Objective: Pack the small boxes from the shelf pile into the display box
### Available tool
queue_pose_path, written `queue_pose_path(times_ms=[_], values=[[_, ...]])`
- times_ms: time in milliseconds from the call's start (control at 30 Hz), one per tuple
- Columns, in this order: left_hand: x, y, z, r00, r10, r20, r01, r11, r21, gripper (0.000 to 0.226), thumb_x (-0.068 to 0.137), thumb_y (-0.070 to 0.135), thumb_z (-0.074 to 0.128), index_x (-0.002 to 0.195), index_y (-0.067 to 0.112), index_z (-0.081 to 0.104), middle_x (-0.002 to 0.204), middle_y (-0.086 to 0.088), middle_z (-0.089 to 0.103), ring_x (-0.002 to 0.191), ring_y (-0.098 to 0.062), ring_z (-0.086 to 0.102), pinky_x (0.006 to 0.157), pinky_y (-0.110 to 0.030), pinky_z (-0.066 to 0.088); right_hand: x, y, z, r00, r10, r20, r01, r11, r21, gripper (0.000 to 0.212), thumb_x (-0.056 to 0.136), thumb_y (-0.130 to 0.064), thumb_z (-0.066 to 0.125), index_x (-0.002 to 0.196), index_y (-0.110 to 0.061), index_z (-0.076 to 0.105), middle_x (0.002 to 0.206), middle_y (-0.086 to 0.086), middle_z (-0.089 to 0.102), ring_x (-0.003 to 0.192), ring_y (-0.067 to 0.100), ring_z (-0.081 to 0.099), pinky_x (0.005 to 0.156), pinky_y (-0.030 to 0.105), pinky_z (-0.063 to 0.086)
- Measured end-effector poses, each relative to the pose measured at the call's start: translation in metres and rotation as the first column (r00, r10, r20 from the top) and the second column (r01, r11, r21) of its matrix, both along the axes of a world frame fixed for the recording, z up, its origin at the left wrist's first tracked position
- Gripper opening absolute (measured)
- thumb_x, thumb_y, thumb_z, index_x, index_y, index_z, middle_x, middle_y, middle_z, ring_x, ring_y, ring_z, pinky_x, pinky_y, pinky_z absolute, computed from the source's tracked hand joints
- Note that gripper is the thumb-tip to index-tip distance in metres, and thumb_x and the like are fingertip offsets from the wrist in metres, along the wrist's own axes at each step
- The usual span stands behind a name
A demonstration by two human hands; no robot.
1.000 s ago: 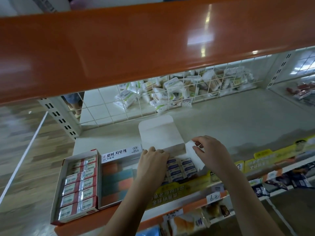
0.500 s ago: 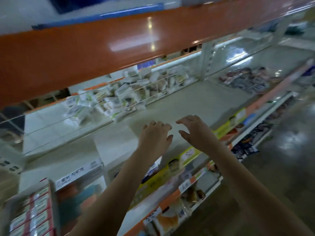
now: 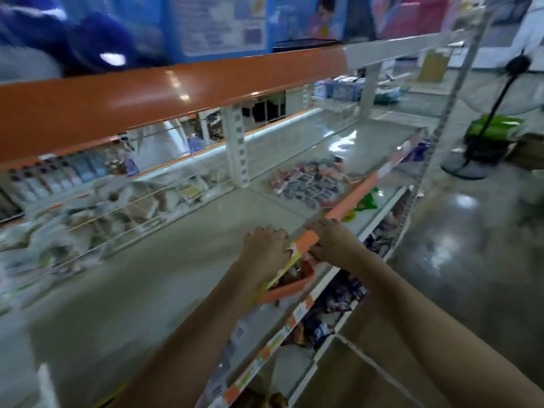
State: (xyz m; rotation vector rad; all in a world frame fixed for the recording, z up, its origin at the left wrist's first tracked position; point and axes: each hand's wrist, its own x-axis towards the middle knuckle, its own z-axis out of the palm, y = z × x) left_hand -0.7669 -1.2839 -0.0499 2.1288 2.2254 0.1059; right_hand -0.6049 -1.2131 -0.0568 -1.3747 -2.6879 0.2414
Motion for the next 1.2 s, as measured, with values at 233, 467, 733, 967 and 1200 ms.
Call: queue_pose_path(times_ms=[233, 467, 733, 967, 1200], values=[[0.027, 0.106, -0.003, 1.0, -0.014, -0.004, 0.015, 0.998, 0.063, 0.046, 0.088, 0.054, 0.047, 0.124, 0.025, 0.049, 0.124, -0.004, 0.051, 0.116, -0.025, 0.046, 0.092, -0.038, 0.039, 0.043, 0.089, -0.005, 0.996, -0.075, -0.039, 0.073, 0.997, -0.039, 0.054, 0.092, -0.027, 0.053, 0.142, -0.019, 0.034, 0.141, 0.009, 0.039, 0.129, 0.028, 0.034, 0.104, 0.039, 0.035], [0.045, 0.225, -0.003, 0.994, -0.104, 0.04, 0.097, 0.983, 0.153, 0.035, 0.09, 0.04, 0.05, 0.119, 0.021, 0.056, 0.118, -0.005, 0.057, 0.109, -0.023, 0.052, 0.085, -0.034, 0.044, 0.061, 0.198, -0.005, 0.99, -0.117, -0.08, 0.115, 0.993, -0.034, 0.047, 0.093, -0.025, 0.051, 0.138, -0.016, 0.04, 0.144, 0.008, 0.037, 0.129, 0.027, 0.038, 0.102, 0.039, 0.039], [0.049, 0.326, -0.011, 0.996, 0.003, 0.089, -0.022, 0.978, 0.208, 0.048, 0.091, 0.04, 0.05, 0.135, 0.022, 0.045, 0.119, -0.005, 0.062, 0.107, -0.023, 0.058, 0.083, -0.033, 0.044, 0.056, 0.293, -0.021, 0.984, -0.082, -0.161, 0.079, 0.997, -0.024, 0.042, 0.093, -0.029, 0.051, 0.132, -0.016, 0.046, 0.131, 0.008, 0.049, 0.123, 0.027, 0.043, 0.098, 0.036, 0.037], [0.064, 0.352, -0.032, 0.942, 0.273, 0.194, -0.315, 0.92, 0.234, 0.036, 0.086, 0.053, 0.055, 0.101, 0.021, 0.058, 0.094, 0.004, 0.065, 0.086, -0.016, 0.062, 0.068, -0.033, 0.051, 0.047, 0.335, -0.056, 0.981, 0.048, -0.189, -0.035, 0.997, 0.069, 0.027, 0.094, -0.03, 0.049, 0.117, -0.018, 0.056, 0.113, 0.005, 0.057, 0.106, 0.026, 0.049, 0.084, 0.033, 0.039], [0.077, 0.36, -0.038, 0.869, 0.418, 0.265, -0.477, 0.85, 0.224, 0.039, 0.087, 0.052, 0.056, 0.11, 0.021, 0.06, 0.102, 0.004, 0.065, 0.094, -0.016, 0.06, 0.075, -0.034, 0.052, 0.049, 0.36, -0.059, 0.945, 0.134, -0.297, -0.154, 0.987, -0.046, 0.027, 0.093, -0.032, 0.049, 0.112, -0.015, 0.057, 0.115, 0.006, 0.056, 0.107, 0.024, 0.045, 0.086, 0.032, 0.037]])
